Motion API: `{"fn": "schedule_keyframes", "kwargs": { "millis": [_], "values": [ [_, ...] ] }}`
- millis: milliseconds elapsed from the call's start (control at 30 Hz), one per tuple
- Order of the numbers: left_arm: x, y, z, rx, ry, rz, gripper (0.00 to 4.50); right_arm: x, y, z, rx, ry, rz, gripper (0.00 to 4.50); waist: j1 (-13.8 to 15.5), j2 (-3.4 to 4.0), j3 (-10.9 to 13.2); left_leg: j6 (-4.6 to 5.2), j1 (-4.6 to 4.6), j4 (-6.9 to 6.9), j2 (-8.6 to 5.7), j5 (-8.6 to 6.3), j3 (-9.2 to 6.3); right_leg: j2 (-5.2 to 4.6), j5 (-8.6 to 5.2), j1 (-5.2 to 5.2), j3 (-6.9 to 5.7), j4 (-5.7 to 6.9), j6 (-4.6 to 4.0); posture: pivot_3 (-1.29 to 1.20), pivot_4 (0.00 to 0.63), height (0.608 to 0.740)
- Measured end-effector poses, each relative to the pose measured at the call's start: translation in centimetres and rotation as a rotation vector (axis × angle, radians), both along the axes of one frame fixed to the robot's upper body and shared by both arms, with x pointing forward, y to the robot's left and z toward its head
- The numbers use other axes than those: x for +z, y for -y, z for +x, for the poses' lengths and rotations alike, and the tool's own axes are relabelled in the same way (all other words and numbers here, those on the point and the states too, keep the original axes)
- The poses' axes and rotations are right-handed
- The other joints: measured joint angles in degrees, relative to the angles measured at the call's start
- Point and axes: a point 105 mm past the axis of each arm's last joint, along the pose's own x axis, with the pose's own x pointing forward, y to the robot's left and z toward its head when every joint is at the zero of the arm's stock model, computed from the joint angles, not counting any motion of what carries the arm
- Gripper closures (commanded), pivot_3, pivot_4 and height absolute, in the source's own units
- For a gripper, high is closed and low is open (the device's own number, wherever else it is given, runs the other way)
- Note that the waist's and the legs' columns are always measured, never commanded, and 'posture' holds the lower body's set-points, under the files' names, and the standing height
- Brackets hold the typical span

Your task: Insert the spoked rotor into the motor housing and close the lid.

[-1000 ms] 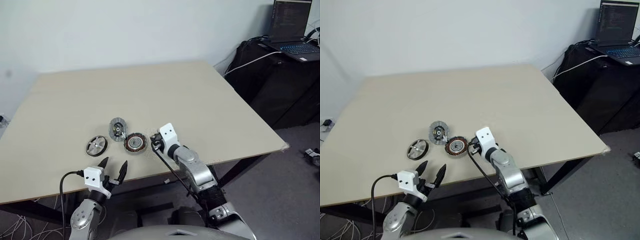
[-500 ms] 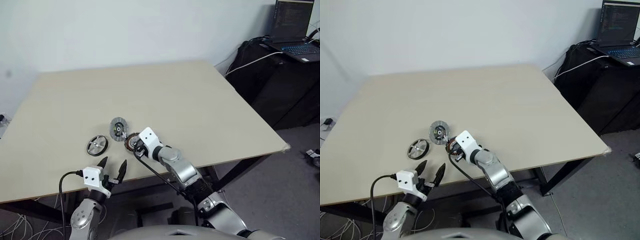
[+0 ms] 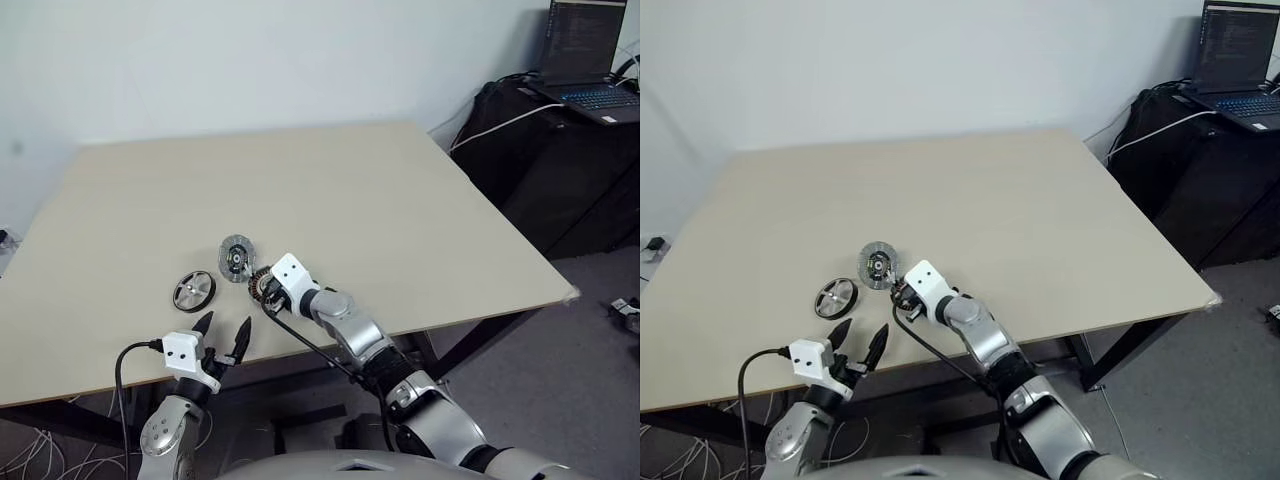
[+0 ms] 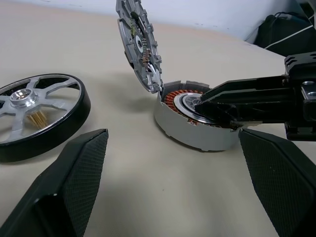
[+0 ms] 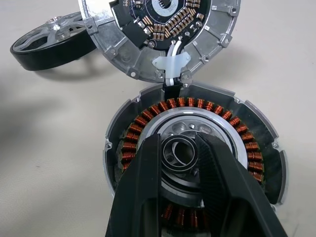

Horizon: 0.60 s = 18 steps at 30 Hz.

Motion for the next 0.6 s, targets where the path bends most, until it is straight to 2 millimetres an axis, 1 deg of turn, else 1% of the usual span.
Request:
{"fn": "schedule_keyframes", "kwargs": {
  "millis": [167,600],
  "values": [
    [-0.30,-0.03,-0.02,0.002,-0.011,-0.002,0.00,-0.05,0.12,0.31,-0.004,0.003,-0.002,3.81,0.0,0.00,0.0,0.01,0.00,0.00,0.00,0.01,0.00,0.00,0.00,0.00,0.00,0.00,0.00,0.00,0.000,0.740],
    [-0.17,0.02,0.21,0.000,-0.003,-0.005,0.00,-0.02,0.58,0.95,-0.027,0.003,-0.003,3.81,-0.1,0.00,0.0,0.01,0.00,0.00,0.00,0.01,0.00,0.00,0.01,0.00,0.00,0.00,-0.01,0.00,0.000,0.740]
  ]
}}
